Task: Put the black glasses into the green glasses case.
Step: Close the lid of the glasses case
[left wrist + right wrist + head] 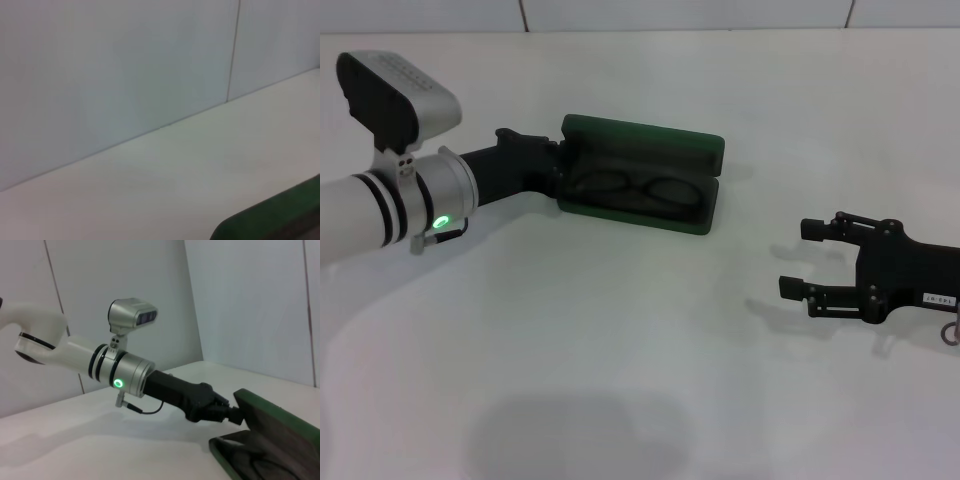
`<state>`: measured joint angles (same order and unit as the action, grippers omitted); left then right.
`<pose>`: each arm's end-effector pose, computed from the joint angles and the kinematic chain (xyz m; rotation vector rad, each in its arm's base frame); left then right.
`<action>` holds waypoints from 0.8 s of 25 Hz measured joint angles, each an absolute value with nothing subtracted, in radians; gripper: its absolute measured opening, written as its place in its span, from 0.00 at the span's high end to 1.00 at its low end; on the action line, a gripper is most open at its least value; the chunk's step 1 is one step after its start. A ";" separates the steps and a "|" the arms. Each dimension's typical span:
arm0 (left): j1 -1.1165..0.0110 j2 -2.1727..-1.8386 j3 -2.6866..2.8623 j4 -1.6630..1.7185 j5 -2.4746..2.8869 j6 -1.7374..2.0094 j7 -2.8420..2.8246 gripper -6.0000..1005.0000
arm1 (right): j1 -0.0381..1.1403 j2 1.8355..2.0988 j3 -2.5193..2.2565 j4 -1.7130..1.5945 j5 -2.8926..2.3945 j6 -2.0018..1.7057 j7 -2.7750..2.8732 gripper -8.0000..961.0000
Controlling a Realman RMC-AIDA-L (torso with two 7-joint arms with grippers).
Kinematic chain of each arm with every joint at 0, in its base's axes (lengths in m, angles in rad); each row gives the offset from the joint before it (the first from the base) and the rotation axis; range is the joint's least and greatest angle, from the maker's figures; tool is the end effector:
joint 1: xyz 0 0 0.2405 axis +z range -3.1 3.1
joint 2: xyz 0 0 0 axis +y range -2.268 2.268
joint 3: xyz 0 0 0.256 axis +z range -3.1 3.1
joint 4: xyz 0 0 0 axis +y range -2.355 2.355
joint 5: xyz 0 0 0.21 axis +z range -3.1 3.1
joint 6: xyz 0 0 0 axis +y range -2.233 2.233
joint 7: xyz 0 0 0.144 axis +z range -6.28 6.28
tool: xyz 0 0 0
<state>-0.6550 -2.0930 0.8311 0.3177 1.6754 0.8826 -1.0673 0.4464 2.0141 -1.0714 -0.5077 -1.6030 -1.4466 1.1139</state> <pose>-0.2823 0.3883 -0.0541 -2.3529 -0.6439 -0.4240 0.2739 0.3108 -0.0227 -2.7246 0.4257 0.7478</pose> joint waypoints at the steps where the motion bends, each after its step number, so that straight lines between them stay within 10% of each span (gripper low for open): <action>1: -0.655 -2.093 0.831 0.318 1.673 0.883 -1.068 0.92 | 0.446 2.014 -1.073 -0.507 -1.603 -1.447 1.114 0.13; 20: -0.439 -2.081 0.831 0.554 1.642 1.334 -1.424 0.92 | 0.437 2.014 -1.065 -0.508 -1.593 -1.448 1.112 0.13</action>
